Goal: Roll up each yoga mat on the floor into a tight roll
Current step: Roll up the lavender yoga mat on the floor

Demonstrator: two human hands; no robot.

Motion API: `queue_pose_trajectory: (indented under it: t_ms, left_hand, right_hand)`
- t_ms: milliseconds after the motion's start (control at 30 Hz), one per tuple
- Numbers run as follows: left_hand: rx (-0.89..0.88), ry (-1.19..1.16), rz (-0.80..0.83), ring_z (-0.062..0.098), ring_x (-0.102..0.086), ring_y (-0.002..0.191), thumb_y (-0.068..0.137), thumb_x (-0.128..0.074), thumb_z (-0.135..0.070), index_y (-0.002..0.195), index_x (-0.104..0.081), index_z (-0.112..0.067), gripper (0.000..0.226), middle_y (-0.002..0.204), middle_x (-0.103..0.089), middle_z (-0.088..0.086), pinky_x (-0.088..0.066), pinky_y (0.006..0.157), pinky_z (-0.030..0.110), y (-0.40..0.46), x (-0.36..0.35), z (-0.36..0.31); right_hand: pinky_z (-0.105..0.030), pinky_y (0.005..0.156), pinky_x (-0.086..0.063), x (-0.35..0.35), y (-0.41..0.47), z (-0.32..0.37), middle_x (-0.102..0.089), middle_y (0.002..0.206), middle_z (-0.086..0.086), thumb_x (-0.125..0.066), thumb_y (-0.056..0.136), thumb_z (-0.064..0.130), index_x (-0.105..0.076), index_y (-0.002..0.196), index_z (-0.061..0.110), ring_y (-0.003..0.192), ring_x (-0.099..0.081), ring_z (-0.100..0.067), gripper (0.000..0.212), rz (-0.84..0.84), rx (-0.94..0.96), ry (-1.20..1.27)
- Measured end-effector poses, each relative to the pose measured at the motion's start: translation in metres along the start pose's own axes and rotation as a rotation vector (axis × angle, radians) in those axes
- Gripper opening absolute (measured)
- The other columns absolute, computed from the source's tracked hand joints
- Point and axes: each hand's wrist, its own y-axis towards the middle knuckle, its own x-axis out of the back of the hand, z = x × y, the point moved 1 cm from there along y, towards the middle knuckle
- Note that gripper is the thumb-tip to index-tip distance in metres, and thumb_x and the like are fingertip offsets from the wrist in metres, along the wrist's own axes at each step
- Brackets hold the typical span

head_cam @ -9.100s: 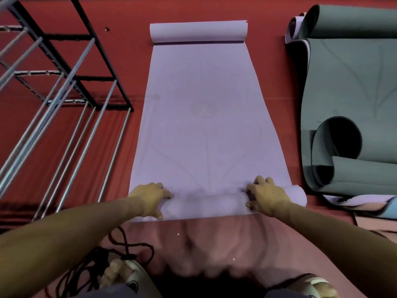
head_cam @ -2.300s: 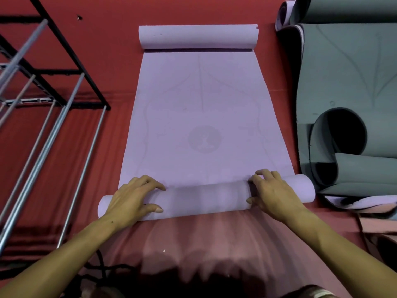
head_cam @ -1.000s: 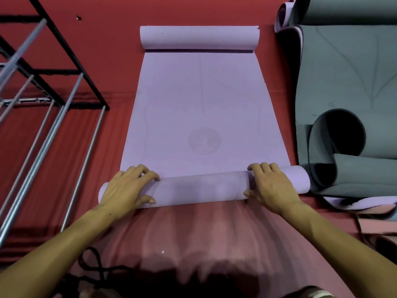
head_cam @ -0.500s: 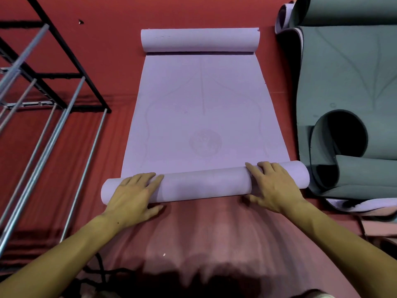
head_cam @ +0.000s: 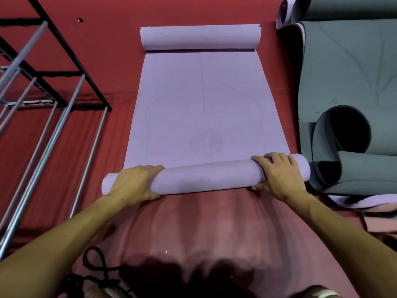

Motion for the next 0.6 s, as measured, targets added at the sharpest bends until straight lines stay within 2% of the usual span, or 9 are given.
queue_pose_trajectory:
  t_ms: [100,200,267,333,367,433,500,567,600]
  left_hand:
    - [0.040,-0.010,0.068,0.010,-0.066,0.085,0.062,-0.066,-0.068,0.115,-0.055,-0.049,0.058,0.092,-0.068,-0.023,-0.051,0.068,0.034,-0.005,0.005,0.002]
    - [0.078,-0.005,0.168,0.009,-0.068,0.084,0.058,-0.067,-0.072,0.115,-0.054,-0.056,0.061,0.088,-0.069,-0.024,-0.055,0.073,0.034,-0.016,0.008,0.003]
    - [0.084,-0.015,0.202,0.005,-0.068,0.078,0.049,-0.064,-0.087,0.113,-0.052,-0.069,0.068,0.086,-0.070,-0.027,-0.056,0.073,0.032,-0.028,0.006,0.000]
    - [0.113,0.003,0.214,-0.001,-0.058,0.064,0.038,-0.058,-0.101,0.104,-0.041,-0.087,0.070,0.081,-0.067,-0.030,-0.054,0.070,0.026,-0.043,0.005,-0.009]
    - [0.109,0.006,0.236,-0.002,-0.056,0.065,0.045,-0.062,-0.094,0.106,-0.036,-0.089,0.066,0.083,-0.066,-0.031,-0.053,0.071,0.024,-0.048,0.003,-0.012]
    - [0.081,-0.034,0.272,-0.003,-0.060,0.079,0.059,-0.068,-0.073,0.118,-0.036,-0.084,0.068,0.092,-0.066,-0.033,-0.051,0.079,0.021,-0.055,0.002,-0.013]
    - [0.061,-0.080,0.250,-0.003,-0.060,0.088,0.061,-0.073,-0.070,0.125,-0.038,-0.074,0.073,0.099,-0.064,-0.032,-0.047,0.080,0.024,-0.058,0.001,-0.007]
    - [0.042,-0.115,0.240,-0.004,-0.053,0.088,0.068,-0.077,-0.069,0.125,-0.029,-0.070,0.075,0.102,-0.057,-0.028,-0.039,0.073,0.021,-0.062,-0.004,-0.004]
    - [0.020,-0.126,0.244,-0.004,-0.051,0.089,0.071,-0.078,-0.067,0.126,-0.025,-0.068,0.076,0.105,-0.054,-0.027,-0.036,0.071,0.018,-0.064,-0.007,-0.004]
  right_hand:
    - [-0.054,0.105,-0.041,0.004,-0.009,0.003,-0.064,0.121,0.000,-0.081,0.051,0.077,-0.052,0.135,0.024,0.115,-0.057,-0.029,0.104,0.048,-0.028,0.009]
    - [-0.049,0.106,-0.039,0.009,-0.025,0.008,-0.064,0.118,0.004,-0.076,0.052,0.081,-0.052,0.128,0.024,0.113,-0.056,-0.025,0.098,0.111,-0.031,0.018]
    - [-0.047,0.105,-0.039,0.009,-0.041,0.012,-0.063,0.116,0.006,-0.074,0.053,0.082,-0.052,0.125,0.026,0.112,-0.056,-0.024,0.094,0.162,-0.021,0.013]
    - [-0.045,0.104,-0.040,0.005,-0.058,0.014,-0.064,0.116,0.006,-0.074,0.055,0.080,-0.054,0.123,0.026,0.110,-0.057,-0.024,0.090,0.191,0.003,0.006]
    - [-0.046,0.104,-0.041,0.002,-0.065,0.015,-0.064,0.118,0.005,-0.075,0.056,0.078,-0.057,0.124,0.025,0.111,-0.057,-0.025,0.088,0.186,0.011,0.009]
    - [-0.047,0.102,-0.045,-0.003,-0.075,0.015,-0.063,0.121,-0.001,-0.082,0.055,0.072,-0.062,0.125,0.020,0.111,-0.055,-0.029,0.090,0.159,0.005,0.016]
    - [-0.046,0.088,-0.053,-0.004,-0.077,0.017,-0.060,0.116,-0.006,-0.088,0.053,0.068,-0.066,0.123,0.017,0.101,-0.053,-0.031,0.090,0.132,-0.001,-0.016]
    - [-0.041,0.073,-0.055,0.002,-0.072,0.020,-0.059,0.110,-0.005,-0.089,0.053,0.068,-0.067,0.120,0.017,0.094,-0.052,-0.028,0.087,0.162,0.006,-0.056]
    - [-0.039,0.070,-0.054,0.006,-0.068,0.022,-0.059,0.109,-0.004,-0.087,0.055,0.068,-0.067,0.121,0.018,0.093,-0.052,-0.027,0.085,0.183,0.008,-0.072]
